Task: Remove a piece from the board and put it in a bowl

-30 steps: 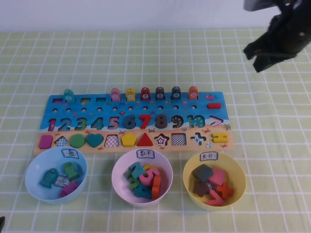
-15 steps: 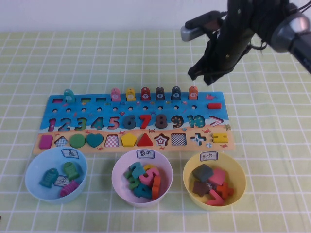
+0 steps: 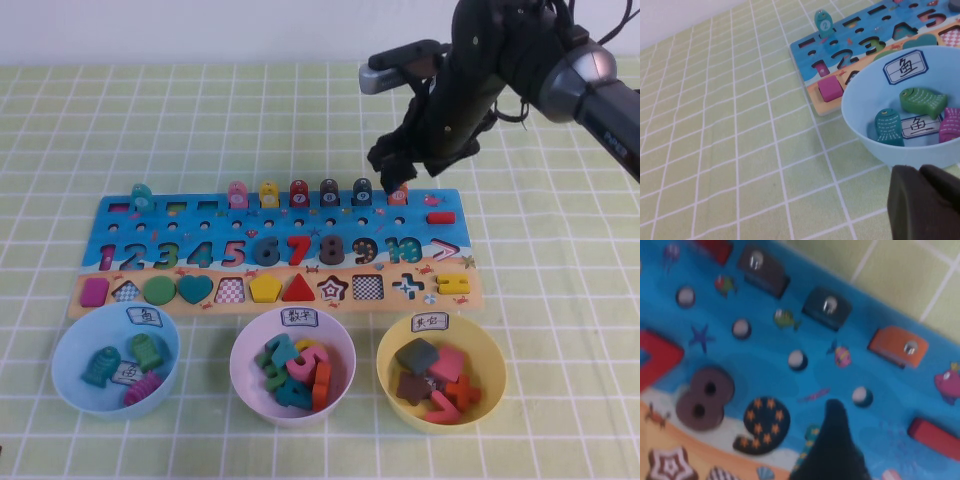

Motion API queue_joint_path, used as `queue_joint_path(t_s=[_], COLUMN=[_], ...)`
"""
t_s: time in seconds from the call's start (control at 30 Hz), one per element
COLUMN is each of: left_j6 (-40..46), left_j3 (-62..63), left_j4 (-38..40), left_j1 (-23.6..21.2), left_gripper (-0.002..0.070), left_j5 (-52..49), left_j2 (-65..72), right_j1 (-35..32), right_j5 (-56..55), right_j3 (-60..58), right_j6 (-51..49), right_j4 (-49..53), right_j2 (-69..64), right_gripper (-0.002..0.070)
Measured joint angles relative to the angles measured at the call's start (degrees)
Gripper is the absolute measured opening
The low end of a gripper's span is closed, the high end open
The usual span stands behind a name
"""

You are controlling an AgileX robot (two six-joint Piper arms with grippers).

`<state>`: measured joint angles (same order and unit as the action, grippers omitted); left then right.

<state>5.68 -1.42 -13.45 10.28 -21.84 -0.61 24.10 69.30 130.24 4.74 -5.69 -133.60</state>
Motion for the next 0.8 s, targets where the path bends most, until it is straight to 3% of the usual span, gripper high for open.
queue_joint_path(t_s=[0.07, 0.33, 0.8], left_j6=[0.00, 0.00, 0.00], left_j3=[0.00, 0.00, 0.00], left_j4=[0.00, 0.00, -0.09], left_j1=[0.00, 0.00, 0.00], left_gripper=[-0.0004, -0.0004, -0.0004], left_j5=[0.00, 0.00, 0.00], left_j2=[0.00, 0.00, 0.00], right_j1=[0.00, 0.00, 0.00], right_j5=[-2.09, -8.28, -9.86], right_j3=[0.02, 0.12, 0.12], right_j6=[-1.19, -1.90, -2.03], right_j4=[0.00, 0.44, 0.48], right_j2=[0.00, 0.00, -3.12], right_gripper=[0.0487, 0.0403, 0.0393])
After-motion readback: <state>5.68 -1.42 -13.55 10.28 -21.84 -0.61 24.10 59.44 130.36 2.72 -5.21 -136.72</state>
